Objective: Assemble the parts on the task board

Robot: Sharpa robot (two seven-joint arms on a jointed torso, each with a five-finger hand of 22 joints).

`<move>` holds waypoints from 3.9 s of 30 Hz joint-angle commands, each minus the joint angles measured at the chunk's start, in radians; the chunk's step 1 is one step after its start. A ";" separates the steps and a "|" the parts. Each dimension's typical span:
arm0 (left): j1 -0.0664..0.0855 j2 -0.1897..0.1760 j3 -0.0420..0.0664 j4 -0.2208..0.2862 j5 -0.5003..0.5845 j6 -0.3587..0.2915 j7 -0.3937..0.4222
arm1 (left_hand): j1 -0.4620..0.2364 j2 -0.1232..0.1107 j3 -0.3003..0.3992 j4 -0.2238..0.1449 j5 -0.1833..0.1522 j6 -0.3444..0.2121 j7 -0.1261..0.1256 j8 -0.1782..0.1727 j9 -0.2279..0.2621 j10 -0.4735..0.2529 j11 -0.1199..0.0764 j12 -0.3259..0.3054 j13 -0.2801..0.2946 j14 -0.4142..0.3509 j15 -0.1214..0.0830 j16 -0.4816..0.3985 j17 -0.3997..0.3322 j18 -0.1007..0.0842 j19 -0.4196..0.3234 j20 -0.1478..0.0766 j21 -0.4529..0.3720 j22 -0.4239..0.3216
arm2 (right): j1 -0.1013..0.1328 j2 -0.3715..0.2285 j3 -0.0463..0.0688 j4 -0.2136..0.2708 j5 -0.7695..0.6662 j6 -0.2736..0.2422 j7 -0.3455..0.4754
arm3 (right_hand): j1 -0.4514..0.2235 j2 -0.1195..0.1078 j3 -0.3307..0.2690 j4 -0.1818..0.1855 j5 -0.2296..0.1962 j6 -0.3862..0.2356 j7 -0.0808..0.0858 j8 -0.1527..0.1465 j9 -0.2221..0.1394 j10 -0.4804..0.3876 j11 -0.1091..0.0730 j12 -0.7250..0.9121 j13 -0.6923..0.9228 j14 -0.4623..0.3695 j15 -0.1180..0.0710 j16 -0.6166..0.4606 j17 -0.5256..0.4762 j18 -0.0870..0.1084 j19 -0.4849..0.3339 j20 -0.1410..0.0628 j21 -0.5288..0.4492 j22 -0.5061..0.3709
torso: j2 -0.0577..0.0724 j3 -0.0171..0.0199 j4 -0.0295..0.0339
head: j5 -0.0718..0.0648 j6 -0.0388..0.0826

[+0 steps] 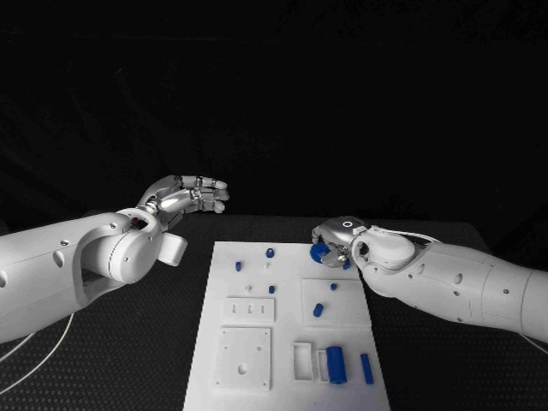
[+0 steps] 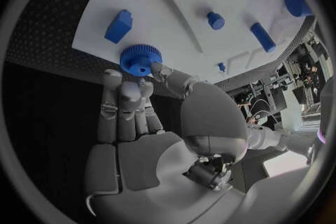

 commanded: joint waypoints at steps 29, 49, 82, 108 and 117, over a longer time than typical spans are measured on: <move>0.000 0.001 0.001 0.000 -0.004 0.015 0.007 | -0.005 0.003 0.007 0.000 0.000 -0.007 0.000 -0.006 0.002 -0.004 0.001 -0.007 0.002 -0.003 0.001 -0.004 0.002 -0.009 -0.007 -0.003 0.004 0.002 | 0.009 -0.022 0.000 0.013 0.045 0.033 -0.004 | -0.052 -0.130 -0.112 -0.012 0.004 0.008 0.054 -0.095 -0.039 -0.047 0.031 0.001 -0.012 -0.009 0.040 -0.011 0.009 0.014 -0.006 0.004 -0.007 0.014 | 0.001 0.0015 -0.0003 | -0.001 0.004; -0.004 0.006 0.001 -0.006 -0.004 0.017 0.007 | -0.006 0.003 0.007 0.001 0.000 -0.007 0.000 -0.006 0.003 -0.004 0.001 -0.008 0.003 -0.003 0.001 -0.004 0.002 -0.009 -0.007 -0.003 0.004 0.002 | 0.005 -0.010 0.000 -0.029 0.079 0.056 0.027 | -0.007 -0.090 -0.061 0.038 0.002 0.092 0.036 -0.040 -0.013 -0.051 0.014 0.018 -0.016 -0.012 0.025 -0.007 0.017 0.014 -0.003 0.002 -0.009 0.014 | 0.003 0.0007 0.0005 | -0.002 -0.001; -0.007 0.004 0.001 -0.004 -0.005 0.017 0.004 | -0.006 0.004 0.008 0.000 0.001 -0.007 0.000 -0.007 0.004 -0.005 0.001 -0.008 0.004 -0.003 0.001 -0.004 0.002 -0.009 -0.007 -0.003 0.003 0.003 | -0.004 0.006 -0.001 -0.045 0.061 0.078 0.043 | -0.018 -0.061 -0.059 0.044 0.002 0.146 0.016 -0.009 0.003 -0.051 -0.004 0.019 -0.023 -0.015 0.008 -0.009 0.019 0.014 -0.011 0.003 -0.005 0.019 | 0.004 0.0011 0.0004 | -0.002 -0.017; -0.007 0.004 0.001 -0.005 -0.006 0.021 0.000 | -0.006 0.004 0.008 0.000 0.001 -0.008 0.000 -0.007 0.005 -0.005 0.001 -0.009 0.004 -0.003 0.001 -0.005 0.003 -0.009 -0.007 -0.003 0.003 0.003 | -0.006 0.004 -0.001 -0.038 0.050 0.017 0.019 | -0.008 -0.080 -0.045 0.034 0.002 0.137 0.016 -0.018 0.008 -0.045 -0.006 0.015 -0.036 -0.009 0.005 -0.016 0.017 0.014 -0.007 0.000 -0.003 0.014 | 0.004 0.0008 0.0000 | -0.004 -0.015; -0.007 0.004 0.001 -0.005 -0.006 0.022 0.000 | -0.006 0.004 0.008 -0.001 0.001 -0.008 0.000 -0.008 0.005 -0.005 0.001 -0.009 0.005 -0.003 0.001 -0.005 0.003 -0.009 -0.007 -0.003 0.003 0.003 | -0.006 0.004 -0.001 -0.037 0.059 0.010 0.018 | -0.007 -0.098 -0.039 0.038 0.002 0.094 0.029 -0.043 -0.001 -0.056 0.007 0.009 -0.041 -0.017 0.017 -0.021 0.018 0.014 -0.012 0.002 -0.010 0.012 | 0.004 0.0010 0.0005 | -0.004 -0.016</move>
